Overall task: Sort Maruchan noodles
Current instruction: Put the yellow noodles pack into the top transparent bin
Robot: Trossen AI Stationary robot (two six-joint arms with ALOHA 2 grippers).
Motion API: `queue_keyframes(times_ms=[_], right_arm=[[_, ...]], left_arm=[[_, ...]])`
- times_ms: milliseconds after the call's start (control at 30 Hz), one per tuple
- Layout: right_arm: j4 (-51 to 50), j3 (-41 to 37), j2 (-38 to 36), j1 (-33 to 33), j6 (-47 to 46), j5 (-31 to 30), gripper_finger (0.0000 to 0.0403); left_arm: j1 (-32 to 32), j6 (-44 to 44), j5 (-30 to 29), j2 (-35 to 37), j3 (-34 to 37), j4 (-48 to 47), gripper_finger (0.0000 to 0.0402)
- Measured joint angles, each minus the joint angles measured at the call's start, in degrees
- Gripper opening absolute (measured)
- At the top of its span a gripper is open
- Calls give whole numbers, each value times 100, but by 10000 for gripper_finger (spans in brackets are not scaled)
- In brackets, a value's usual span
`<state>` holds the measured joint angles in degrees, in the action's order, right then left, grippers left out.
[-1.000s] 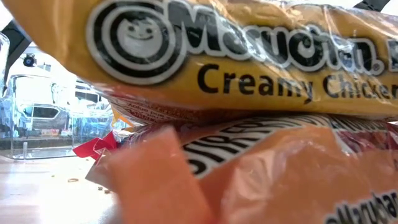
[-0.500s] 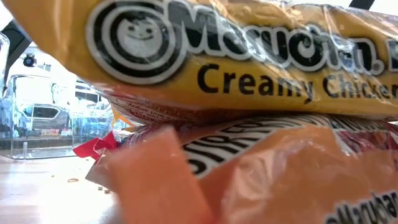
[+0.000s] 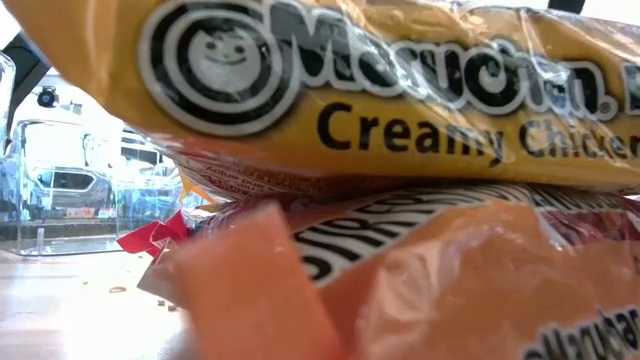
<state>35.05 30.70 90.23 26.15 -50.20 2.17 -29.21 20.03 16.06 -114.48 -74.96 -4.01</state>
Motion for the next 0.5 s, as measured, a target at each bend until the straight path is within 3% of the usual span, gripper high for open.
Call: queue_keyframes(times_ms=[500], right_arm=[[2, 0, -183, -11, 375, -57, 197]], left_arm=[[-8, 24, 288, 0, 2, -2, 80]])
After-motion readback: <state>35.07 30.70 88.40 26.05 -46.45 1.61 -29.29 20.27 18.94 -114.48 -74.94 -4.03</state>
